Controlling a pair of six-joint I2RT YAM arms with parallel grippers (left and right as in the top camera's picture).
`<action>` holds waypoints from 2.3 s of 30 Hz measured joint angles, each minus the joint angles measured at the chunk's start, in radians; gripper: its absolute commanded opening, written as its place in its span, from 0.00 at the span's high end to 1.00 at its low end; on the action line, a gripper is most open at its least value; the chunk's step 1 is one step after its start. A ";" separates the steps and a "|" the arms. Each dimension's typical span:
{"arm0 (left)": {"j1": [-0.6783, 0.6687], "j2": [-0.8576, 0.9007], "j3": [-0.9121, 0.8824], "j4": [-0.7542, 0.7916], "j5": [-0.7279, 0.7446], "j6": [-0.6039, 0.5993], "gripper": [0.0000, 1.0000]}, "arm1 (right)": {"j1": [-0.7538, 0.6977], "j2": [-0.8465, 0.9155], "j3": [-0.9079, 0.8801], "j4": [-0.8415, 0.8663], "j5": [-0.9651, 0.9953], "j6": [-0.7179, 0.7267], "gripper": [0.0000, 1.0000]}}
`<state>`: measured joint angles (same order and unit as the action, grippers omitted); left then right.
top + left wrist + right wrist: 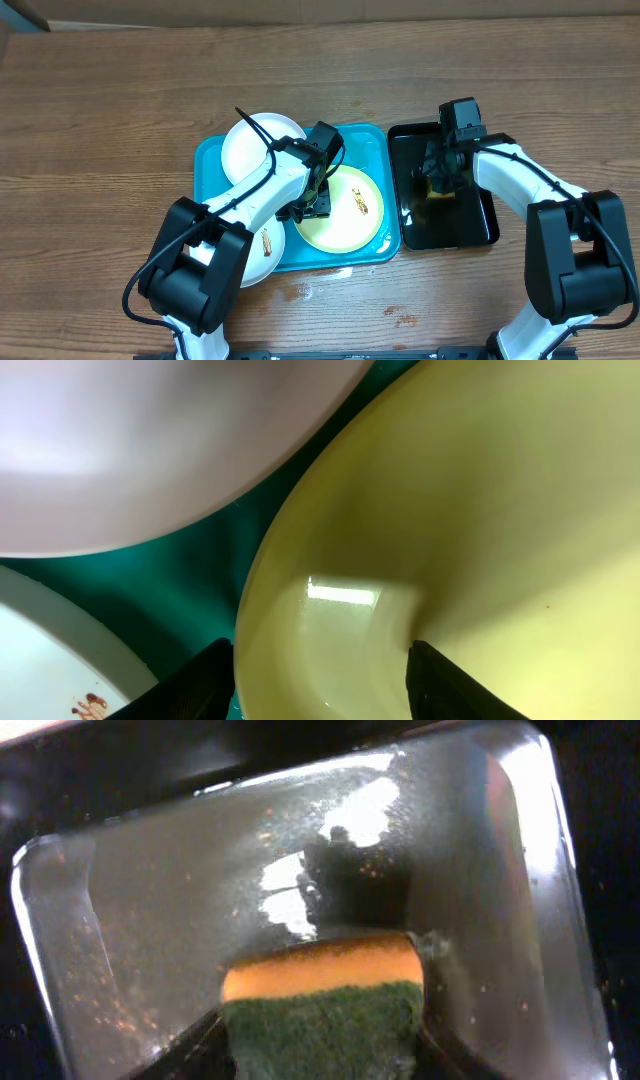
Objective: Clean dirty plates on tray and stack at the side
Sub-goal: 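Dip and rub the sponge in the black tray's water with right gripper, then carry the wet sponge with the right gripper onto the yellow plate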
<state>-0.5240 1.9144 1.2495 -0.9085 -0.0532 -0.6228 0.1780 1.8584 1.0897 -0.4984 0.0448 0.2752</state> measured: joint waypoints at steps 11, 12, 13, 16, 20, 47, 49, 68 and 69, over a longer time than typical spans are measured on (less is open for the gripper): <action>0.000 0.000 0.000 -0.001 0.000 0.000 0.43 | 0.000 0.000 0.022 -0.061 -0.001 0.010 0.81; 0.000 0.000 0.000 0.000 0.000 0.000 0.43 | 0.000 0.000 0.037 -0.087 -0.001 0.010 0.66; 0.000 0.000 0.000 0.000 0.000 0.000 0.43 | 0.000 0.000 0.053 -0.108 -0.001 0.014 0.55; 0.000 0.000 0.000 -0.001 0.000 0.000 0.42 | 0.000 0.000 0.105 -0.156 -0.001 0.013 0.35; 0.000 0.000 0.000 -0.001 0.000 0.000 0.41 | 0.000 0.000 0.126 -0.230 -0.001 0.008 0.35; 0.000 0.000 0.000 -0.001 0.000 0.000 0.42 | 0.000 -0.088 0.203 -0.511 -0.004 0.009 0.96; 0.000 0.000 0.000 -0.001 0.000 0.000 0.42 | 0.000 -0.137 0.217 -0.544 -0.005 0.009 0.96; 0.000 0.000 0.000 -0.004 0.000 -0.003 0.52 | 0.000 -0.144 0.196 -0.587 -0.163 0.008 0.96; 0.000 0.000 0.000 -0.004 0.001 -0.007 0.58 | 0.000 -0.144 0.196 -0.582 -0.176 0.008 0.96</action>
<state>-0.5240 1.9144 1.2495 -0.9123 -0.0525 -0.6296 0.1776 1.7142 1.2861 -1.0801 -0.1310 0.2832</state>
